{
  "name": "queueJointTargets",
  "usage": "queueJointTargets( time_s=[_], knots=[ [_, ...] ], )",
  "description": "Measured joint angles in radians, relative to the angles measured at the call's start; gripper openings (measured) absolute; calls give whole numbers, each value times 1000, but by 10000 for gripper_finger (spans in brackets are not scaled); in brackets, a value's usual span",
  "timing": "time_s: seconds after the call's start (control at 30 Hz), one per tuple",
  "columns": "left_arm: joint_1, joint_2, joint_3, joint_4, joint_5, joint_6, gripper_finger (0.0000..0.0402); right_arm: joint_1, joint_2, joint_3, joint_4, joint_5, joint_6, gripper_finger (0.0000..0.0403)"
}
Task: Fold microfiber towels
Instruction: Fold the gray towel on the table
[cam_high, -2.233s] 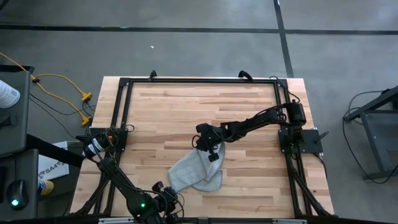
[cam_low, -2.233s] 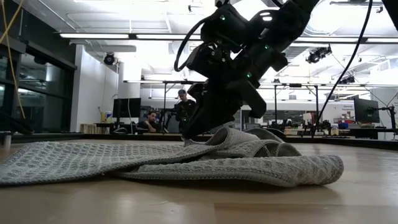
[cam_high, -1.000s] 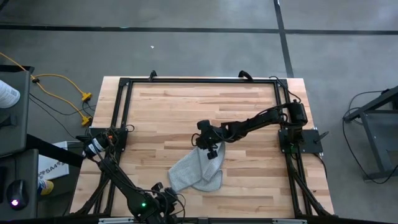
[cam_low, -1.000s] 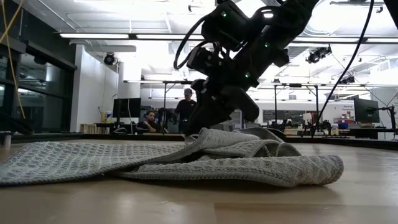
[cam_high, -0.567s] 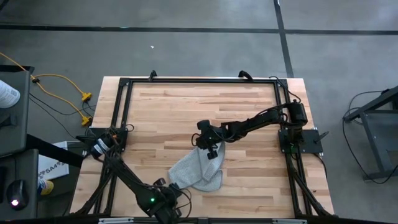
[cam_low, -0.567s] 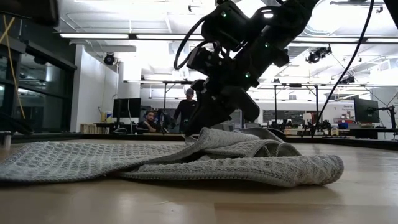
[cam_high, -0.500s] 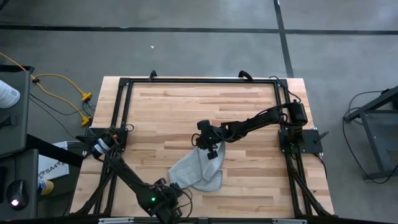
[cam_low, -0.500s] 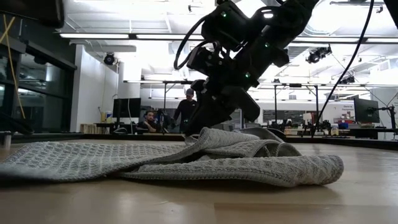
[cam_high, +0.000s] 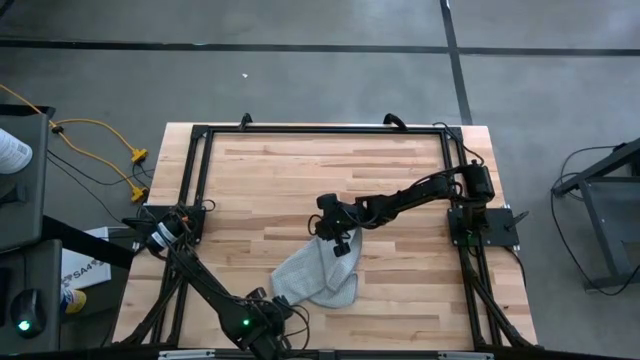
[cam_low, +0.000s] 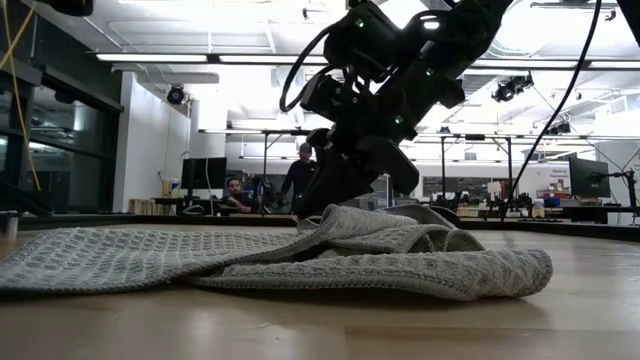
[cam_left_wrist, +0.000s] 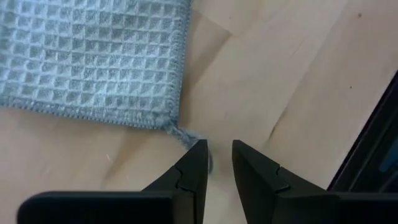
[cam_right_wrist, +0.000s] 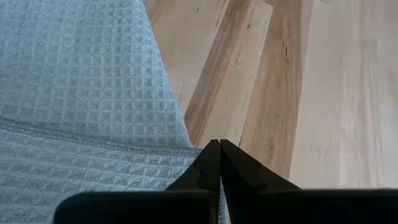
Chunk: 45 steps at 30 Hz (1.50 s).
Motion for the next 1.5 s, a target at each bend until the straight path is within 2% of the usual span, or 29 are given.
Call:
queueJointTargets(
  time_s=[0.4, 0.8, 1.4, 1.5],
  knots=[
    [0, 0, 11, -68, -31, 15, 72, 0, 0, 0, 0, 0, 0, 2],
    [0, 4, 11, -43, -34, 16, 72, 0, 0, 0, 1, 1, 0, 2],
    [1, 5, -29, -2, 23, 12, 72, 0, 0, 0, 2, -5, 0, 2],
    [1, 5, -29, -5, 26, 14, 56, 0, 0, 0, 3, -6, 0, 2]
  ],
)
